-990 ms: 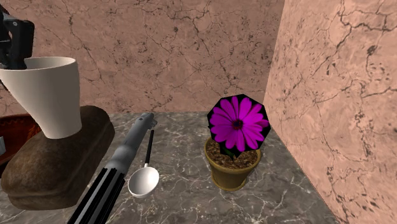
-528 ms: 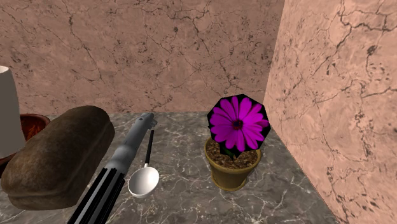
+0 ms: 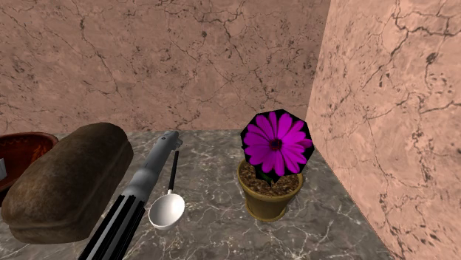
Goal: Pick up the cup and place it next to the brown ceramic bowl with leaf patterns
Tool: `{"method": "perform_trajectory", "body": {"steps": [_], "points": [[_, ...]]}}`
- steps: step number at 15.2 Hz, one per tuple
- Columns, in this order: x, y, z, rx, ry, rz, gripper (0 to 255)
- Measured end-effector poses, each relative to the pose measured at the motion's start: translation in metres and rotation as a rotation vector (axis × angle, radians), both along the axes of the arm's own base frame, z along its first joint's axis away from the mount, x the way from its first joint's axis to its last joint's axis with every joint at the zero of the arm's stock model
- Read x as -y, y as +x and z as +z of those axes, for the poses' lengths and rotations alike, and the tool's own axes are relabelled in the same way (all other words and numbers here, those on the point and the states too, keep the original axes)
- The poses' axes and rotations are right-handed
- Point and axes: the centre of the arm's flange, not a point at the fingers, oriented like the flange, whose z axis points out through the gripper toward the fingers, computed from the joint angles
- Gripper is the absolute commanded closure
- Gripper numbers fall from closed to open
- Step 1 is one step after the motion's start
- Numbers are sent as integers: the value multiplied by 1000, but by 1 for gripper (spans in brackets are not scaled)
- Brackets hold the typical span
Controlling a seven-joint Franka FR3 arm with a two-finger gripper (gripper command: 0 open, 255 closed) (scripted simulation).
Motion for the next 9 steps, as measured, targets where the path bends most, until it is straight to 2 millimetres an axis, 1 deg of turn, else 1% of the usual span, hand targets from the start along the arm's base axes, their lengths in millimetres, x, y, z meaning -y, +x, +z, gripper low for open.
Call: {"method": "perform_trajectory", "body": {"steps": [3,9], "points": [[-6,-8,-12,0,0,-1,255],[-7,-9,-42,-1,0,-1,255]]}}
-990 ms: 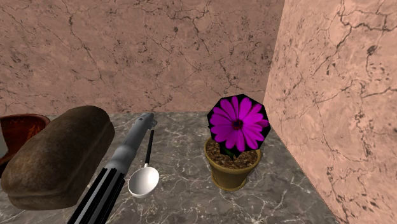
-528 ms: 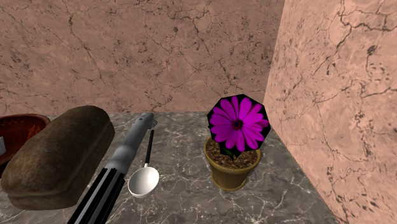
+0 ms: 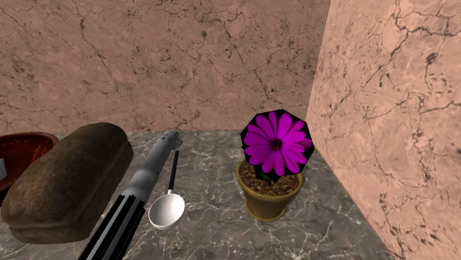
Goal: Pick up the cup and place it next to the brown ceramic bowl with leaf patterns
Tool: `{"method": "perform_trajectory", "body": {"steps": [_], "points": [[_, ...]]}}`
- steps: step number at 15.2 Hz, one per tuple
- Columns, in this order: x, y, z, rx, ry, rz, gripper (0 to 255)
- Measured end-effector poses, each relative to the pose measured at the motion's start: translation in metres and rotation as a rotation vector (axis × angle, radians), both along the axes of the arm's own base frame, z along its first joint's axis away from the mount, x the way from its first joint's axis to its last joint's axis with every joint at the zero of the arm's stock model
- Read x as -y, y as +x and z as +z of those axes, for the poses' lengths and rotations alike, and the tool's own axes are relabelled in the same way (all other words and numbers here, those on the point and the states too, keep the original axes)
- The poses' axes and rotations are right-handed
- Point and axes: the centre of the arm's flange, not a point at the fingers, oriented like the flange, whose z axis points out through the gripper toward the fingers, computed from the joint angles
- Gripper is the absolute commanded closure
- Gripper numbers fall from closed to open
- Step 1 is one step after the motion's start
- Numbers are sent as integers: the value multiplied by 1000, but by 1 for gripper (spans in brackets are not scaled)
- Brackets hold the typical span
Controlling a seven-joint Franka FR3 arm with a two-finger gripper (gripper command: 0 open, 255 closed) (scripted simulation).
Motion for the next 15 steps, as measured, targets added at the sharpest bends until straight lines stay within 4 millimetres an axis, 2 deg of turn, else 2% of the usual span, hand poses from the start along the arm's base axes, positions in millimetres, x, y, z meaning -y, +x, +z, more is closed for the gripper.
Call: {"method": "perform_trajectory", "body": {"steps": [15], "points": [[-1,0,-80,0,0,0,255]]}}
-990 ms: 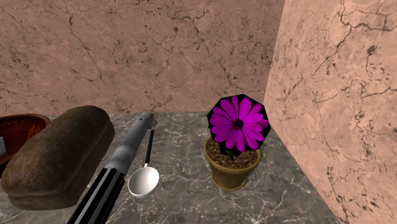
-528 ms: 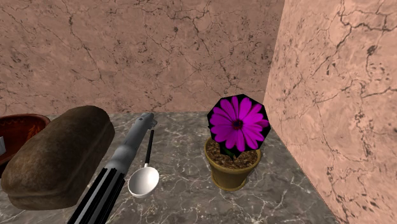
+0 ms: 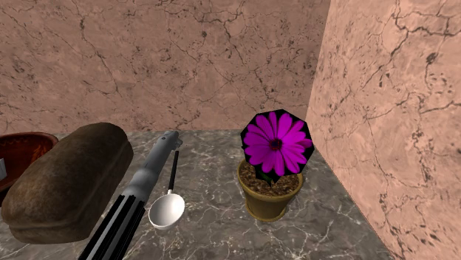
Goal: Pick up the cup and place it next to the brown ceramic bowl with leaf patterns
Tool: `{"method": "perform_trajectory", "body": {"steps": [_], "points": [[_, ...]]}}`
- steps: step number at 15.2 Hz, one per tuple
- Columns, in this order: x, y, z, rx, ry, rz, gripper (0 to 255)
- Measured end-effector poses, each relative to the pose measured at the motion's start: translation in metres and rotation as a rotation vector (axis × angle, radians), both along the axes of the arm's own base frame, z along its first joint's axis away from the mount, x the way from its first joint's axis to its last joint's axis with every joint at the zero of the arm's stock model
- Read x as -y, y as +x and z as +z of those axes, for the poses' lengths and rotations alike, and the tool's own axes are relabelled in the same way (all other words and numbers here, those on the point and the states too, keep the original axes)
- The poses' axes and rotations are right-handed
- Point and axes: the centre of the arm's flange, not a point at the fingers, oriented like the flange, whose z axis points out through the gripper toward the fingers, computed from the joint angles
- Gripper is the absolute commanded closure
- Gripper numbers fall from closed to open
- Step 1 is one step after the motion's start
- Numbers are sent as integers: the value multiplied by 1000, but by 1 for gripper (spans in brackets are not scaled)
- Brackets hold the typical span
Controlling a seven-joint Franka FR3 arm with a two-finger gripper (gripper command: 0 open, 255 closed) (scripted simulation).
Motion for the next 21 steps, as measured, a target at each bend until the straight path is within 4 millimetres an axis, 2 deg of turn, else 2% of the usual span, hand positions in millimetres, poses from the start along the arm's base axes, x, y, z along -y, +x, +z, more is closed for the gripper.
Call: {"method": "perform_trajectory", "body": {"steps": [13,20,21], "points": [[1,-1,-67,0,0,0,255],[1,-1,-73,0,0,0,255],[1,-1,-73,0,0,0,0]]}}
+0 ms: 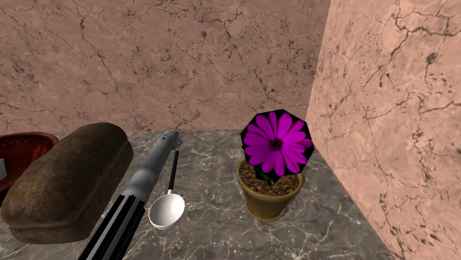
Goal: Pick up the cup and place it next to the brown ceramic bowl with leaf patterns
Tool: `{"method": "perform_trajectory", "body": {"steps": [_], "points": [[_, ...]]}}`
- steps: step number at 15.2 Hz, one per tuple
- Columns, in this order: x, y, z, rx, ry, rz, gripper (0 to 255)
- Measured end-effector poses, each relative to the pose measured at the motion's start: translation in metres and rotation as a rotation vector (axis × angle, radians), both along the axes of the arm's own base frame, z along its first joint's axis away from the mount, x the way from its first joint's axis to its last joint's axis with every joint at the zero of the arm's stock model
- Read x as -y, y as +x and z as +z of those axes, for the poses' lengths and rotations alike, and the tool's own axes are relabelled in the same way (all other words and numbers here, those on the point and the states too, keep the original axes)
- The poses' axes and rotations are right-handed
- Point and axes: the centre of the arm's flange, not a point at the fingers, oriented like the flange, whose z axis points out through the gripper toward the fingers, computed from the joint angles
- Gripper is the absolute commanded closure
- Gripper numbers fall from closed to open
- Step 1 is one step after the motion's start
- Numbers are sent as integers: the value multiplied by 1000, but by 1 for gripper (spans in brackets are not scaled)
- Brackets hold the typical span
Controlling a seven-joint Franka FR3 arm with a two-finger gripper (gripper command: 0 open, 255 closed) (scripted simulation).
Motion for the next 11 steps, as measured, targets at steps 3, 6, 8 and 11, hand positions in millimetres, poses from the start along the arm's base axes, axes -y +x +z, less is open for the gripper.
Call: {"method": "perform_trajectory", "body": {"steps": [3,6,8,11], "points": [[0,0,0,0,0,0,0],[0,0,0,0,0,0,0],[-2,1,16,1,1,0,0],[-7,5,44,1,1,0,0]]}}
